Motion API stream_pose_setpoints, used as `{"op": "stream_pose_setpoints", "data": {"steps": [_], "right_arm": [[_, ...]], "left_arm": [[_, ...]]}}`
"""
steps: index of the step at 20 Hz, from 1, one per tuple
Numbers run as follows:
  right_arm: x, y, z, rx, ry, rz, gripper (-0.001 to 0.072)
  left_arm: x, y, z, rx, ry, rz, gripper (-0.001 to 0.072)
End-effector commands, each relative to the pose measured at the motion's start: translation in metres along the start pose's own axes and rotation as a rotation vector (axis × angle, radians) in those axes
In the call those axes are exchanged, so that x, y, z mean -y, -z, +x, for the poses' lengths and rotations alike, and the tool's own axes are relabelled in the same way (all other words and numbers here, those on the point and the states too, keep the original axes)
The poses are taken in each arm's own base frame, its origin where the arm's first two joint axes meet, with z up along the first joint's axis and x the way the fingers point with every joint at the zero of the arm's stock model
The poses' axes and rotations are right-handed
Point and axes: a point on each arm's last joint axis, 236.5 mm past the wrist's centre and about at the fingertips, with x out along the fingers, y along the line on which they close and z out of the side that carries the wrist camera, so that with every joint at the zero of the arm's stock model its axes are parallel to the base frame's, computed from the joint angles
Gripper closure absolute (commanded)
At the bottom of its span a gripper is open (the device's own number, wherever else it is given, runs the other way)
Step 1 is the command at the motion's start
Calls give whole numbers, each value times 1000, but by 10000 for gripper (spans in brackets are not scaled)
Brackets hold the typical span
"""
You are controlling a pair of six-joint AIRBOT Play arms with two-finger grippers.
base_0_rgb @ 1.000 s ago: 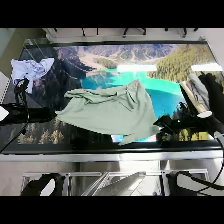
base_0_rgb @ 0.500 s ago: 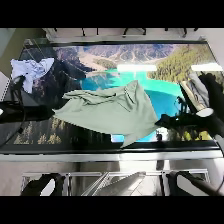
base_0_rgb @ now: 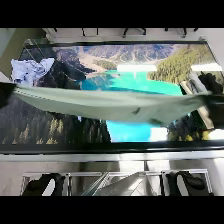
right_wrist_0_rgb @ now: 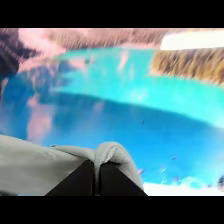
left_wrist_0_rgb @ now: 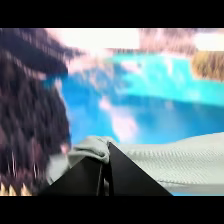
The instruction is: Fold the shirts.
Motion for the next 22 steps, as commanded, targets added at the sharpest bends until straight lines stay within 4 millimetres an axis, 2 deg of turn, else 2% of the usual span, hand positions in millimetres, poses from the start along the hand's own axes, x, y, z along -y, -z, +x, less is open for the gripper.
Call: {"op": "stream_pose_setpoints", "data": {"steps": [1, 5, 7, 8, 9, 10, 12, 14, 16, 18, 20, 22], "right_arm": [[-3, -68, -97, 218, 170, -130, 694], [-23, -132, -155, 404, 200, -202, 694], [-27, -154, -169, 459, 210, -222, 694], [-24, -160, -168, 457, 222, -225, 694], [-18, -162, -161, 440, 231, -220, 693], [-11, -161, -146, 400, 228, -209, 693], [8, -151, -100, 263, 217, -175, 694], [31, -130, -45, 81, 199, -103, 693], [57, -93, 14, -130, 183, -19, 693], [79, -44, 69, -337, 168, 82, 692], [90, -10, 126, -414, 130, 146, 693], [102, 15, 184, -409, 125, 175, 693]], "left_arm": [[14, -43, -69, 177, -47, 73, 692], [15, -77, -133, 272, -150, 139, 693], [17, -91, -155, 307, -177, 160, 692], [17, -96, -156, 309, -178, 163, 693], [15, -98, -149, 294, -177, 161, 693], [10, -99, -137, 263, -177, 153, 693], [-7, -89, -90, 150, -174, 120, 693], [-30, -52, -22, -44, -162, 63, 692], [-48, -13, 51, -201, -121, 11, 692], [-58, 12, 119, -273, -92, -1, 692], [-60, 37, 183, -329, -59, 29, 693], [-64, 71, 241, -408, -43, 29, 692]]}}
